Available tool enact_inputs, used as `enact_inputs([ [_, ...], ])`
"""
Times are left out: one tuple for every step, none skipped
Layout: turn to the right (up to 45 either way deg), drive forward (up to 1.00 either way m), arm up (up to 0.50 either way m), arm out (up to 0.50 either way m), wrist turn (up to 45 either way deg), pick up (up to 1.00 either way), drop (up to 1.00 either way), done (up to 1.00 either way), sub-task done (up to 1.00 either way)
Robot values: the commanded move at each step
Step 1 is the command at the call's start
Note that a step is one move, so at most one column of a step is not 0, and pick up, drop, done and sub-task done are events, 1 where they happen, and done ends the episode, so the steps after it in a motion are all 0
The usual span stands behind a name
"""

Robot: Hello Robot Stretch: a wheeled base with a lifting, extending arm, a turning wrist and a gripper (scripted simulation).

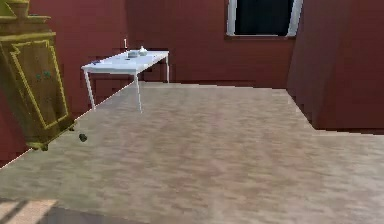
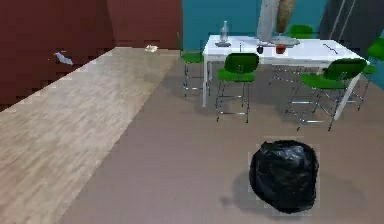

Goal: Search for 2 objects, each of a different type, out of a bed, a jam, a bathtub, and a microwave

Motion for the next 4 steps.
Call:
enact_inputs([
  [-45.0,0.0,0.0,0.0,0.0,0.0,0.0,0.0,0.0],
  [-42.0,0.0,0.0,0.0,0.0,0.0,0.0,0.0,0.0],
  [0.0,0.6,0.0,0.0,0.0,0.0,0.0,0.0,0.0],
  [-6.0,0.0,0.0,0.0,0.0,0.0,0.0,0.0,0.0],
])
